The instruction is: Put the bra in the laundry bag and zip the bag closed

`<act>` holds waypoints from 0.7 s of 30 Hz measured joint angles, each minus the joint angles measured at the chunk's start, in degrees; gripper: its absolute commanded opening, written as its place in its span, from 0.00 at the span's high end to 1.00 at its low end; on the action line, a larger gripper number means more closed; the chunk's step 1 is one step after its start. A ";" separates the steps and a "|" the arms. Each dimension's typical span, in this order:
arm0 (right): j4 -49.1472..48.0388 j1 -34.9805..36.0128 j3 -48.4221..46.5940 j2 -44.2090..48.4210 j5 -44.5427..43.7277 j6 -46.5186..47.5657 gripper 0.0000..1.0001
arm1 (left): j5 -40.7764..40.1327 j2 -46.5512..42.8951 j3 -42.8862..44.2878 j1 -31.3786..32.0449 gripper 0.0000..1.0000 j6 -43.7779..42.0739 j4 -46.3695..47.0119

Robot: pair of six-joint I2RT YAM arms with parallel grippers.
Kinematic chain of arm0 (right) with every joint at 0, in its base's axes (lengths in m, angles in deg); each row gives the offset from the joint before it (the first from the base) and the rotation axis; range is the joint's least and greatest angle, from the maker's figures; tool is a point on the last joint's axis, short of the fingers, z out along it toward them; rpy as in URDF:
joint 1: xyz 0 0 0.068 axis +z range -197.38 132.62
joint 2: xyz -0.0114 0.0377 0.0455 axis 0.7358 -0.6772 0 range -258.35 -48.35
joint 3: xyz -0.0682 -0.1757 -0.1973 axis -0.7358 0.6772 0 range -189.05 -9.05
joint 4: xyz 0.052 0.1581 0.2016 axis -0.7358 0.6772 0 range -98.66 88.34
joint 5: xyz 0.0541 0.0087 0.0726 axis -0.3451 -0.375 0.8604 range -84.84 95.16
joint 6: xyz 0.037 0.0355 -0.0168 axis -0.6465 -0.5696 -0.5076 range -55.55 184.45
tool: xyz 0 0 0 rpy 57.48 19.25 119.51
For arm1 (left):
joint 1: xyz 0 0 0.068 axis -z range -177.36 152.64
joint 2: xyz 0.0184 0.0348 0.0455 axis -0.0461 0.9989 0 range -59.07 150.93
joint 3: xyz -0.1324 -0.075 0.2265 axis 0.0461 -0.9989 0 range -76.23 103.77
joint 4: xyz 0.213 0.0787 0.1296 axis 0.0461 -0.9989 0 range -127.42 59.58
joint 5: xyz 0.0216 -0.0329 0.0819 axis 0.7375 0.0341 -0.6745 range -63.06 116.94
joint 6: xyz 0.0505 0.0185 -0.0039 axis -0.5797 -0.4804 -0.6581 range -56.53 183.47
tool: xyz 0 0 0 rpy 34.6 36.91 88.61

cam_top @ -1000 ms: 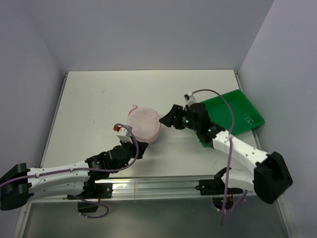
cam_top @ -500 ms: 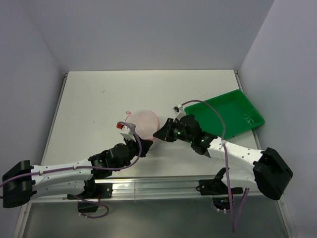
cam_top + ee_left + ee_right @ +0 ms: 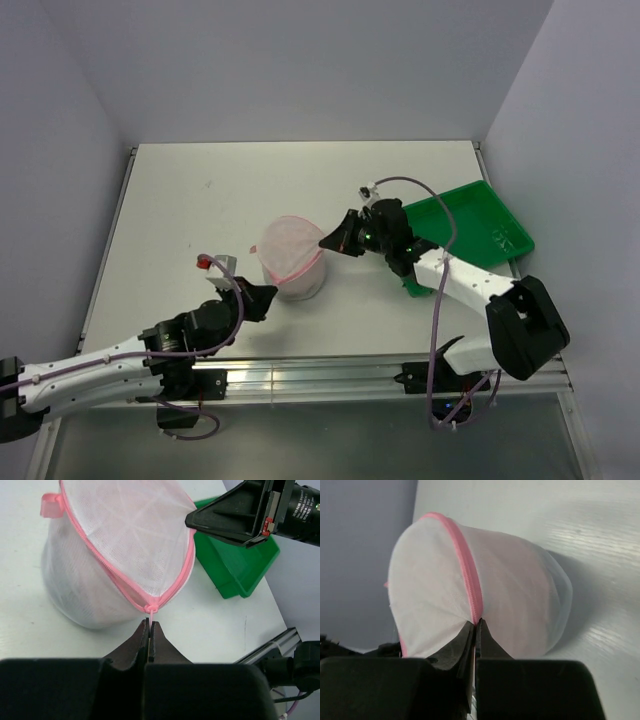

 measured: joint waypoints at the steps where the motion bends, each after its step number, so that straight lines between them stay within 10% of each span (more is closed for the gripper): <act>1: 0.85 0.07 -1.84 -1.29 1.84 0.98 1.00 | -0.96 -2.16 -0.09 0.00 1.00 0.46 -1.92; 11: 1.90 0.50 -5.07 -2.34 0.83 3.82 0.24 | -2.25 1.75 -0.11 0.02 1.00 -1.46 0.52; 21: -1.33 12.39 10.69 12.35 -4.52 -3.23 0.27 | 5.05 18.60 3.34 0.11 1.00 -5.16 16.17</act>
